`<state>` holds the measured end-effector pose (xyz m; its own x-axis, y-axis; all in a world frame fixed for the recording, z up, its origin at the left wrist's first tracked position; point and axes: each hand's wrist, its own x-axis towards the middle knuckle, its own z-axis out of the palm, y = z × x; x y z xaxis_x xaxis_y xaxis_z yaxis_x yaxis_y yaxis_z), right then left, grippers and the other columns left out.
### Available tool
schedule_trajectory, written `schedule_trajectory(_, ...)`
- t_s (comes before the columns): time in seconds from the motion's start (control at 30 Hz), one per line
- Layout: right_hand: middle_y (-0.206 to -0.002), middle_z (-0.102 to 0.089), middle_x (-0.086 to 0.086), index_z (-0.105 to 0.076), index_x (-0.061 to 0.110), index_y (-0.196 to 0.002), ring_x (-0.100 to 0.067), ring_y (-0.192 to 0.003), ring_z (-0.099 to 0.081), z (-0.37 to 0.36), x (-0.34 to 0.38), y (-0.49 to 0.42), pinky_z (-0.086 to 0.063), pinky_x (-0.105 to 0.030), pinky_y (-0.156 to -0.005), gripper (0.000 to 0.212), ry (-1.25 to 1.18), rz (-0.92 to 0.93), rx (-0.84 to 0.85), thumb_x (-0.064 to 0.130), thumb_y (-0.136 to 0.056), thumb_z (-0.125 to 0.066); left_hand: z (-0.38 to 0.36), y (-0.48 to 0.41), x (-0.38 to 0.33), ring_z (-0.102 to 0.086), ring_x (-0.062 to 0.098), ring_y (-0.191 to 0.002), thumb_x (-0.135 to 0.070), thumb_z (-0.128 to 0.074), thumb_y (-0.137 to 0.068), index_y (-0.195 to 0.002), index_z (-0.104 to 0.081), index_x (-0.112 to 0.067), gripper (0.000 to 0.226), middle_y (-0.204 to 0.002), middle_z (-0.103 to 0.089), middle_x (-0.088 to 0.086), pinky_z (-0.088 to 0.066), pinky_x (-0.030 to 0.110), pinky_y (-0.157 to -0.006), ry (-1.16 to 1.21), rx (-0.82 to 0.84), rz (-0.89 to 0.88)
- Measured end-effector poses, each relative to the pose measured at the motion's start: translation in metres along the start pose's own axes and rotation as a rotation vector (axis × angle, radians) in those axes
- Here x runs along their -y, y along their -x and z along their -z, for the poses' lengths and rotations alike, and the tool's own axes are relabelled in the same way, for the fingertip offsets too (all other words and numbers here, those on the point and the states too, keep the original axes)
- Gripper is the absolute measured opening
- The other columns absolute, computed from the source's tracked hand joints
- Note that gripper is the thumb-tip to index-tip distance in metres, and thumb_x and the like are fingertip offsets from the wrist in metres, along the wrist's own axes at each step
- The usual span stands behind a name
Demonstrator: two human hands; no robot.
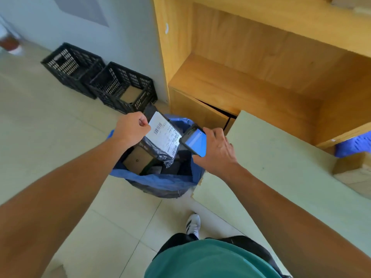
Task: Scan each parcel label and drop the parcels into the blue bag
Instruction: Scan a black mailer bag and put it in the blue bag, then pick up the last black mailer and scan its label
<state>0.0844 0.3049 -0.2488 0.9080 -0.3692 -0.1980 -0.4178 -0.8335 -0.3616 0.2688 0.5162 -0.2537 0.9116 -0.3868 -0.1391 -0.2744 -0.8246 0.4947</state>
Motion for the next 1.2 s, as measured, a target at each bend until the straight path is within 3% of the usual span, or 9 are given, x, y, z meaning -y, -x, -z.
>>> schedule_trajectory(0.13, -0.132, -0.038, -0.003, -0.033, 0.022, -0.146, -0.027, -0.117, -0.050, -0.005, 0.018, -0.017, -0.049, -0.043, -0.096, 0.088, -0.011, 0.040, 0.012, 0.052, -0.073, -0.072, 0.007, 0.002, 0.022, -0.062, 0.016, -0.086, -0.018, -0.066, -0.089, -0.092, -0.069, -0.017, 0.005, -0.086, -0.067, -0.004, -0.039, 0.020, -0.065, 0.021, 0.007, 0.081)
schedule_trajectory(0.23, -0.132, -0.039, -0.002, -0.034, 0.022, -0.146, -0.025, -0.117, -0.049, -0.007, 0.029, -0.027, -0.049, -0.044, -0.096, 0.088, -0.001, 0.059, 0.019, 0.052, -0.073, -0.073, 0.010, 0.000, 0.030, -0.063, 0.023, -0.102, -0.027, -0.065, -0.094, -0.100, -0.070, -0.014, 0.015, -0.103, -0.070, 0.004, -0.046, 0.030, -0.089, -0.012, 0.071, 0.124)
schedule_trajectory(0.33, -0.130, -0.039, -0.001, -0.034, 0.022, -0.145, -0.025, -0.114, -0.049, -0.007, 0.034, -0.033, -0.050, -0.043, -0.094, 0.087, 0.013, 0.075, 0.025, 0.052, -0.073, -0.072, 0.009, -0.002, 0.038, -0.064, 0.025, -0.108, -0.033, -0.065, -0.096, -0.106, -0.070, -0.016, 0.020, -0.111, -0.072, 0.005, -0.047, 0.038, -0.100, -0.016, 0.097, 0.106)
schedule_trajectory(0.57, -0.127, -0.040, -0.001, -0.036, 0.023, -0.142, -0.023, -0.111, -0.051, -0.004, 0.037, -0.041, -0.051, -0.042, -0.091, 0.087, 0.032, 0.080, 0.021, 0.051, -0.069, -0.074, 0.010, -0.010, 0.036, -0.062, 0.013, -0.097, -0.029, -0.067, -0.096, -0.116, -0.067, -0.019, 0.023, -0.105, -0.072, -0.003, -0.041, 0.025, -0.091, 0.063, 0.083, 0.041)
schedule_trajectory(0.77, -0.129, -0.039, -0.001, -0.033, 0.023, -0.145, -0.023, -0.112, -0.050, 0.006, 0.035, -0.042, -0.048, -0.040, -0.090, 0.089, 0.078, 0.104, 0.016, 0.052, -0.072, -0.073, 0.012, -0.018, 0.015, -0.067, 0.019, -0.102, -0.032, -0.067, -0.095, -0.117, -0.067, -0.018, 0.026, -0.108, -0.072, 0.000, -0.052, 0.042, -0.098, 0.120, 0.073, -0.032)
schedule_trajectory(1.2, -0.128, -0.040, 0.001, -0.032, 0.028, -0.144, -0.021, -0.114, -0.048, 0.014, 0.019, -0.029, -0.050, -0.041, -0.093, 0.090, 0.047, 0.110, -0.040, 0.052, -0.070, -0.076, 0.004, -0.020, -0.009, -0.061, 0.013, -0.106, -0.041, -0.055, -0.100, -0.113, -0.066, -0.025, 0.024, -0.116, -0.068, -0.004, -0.046, 0.033, -0.097, 0.137, 0.068, -0.082)
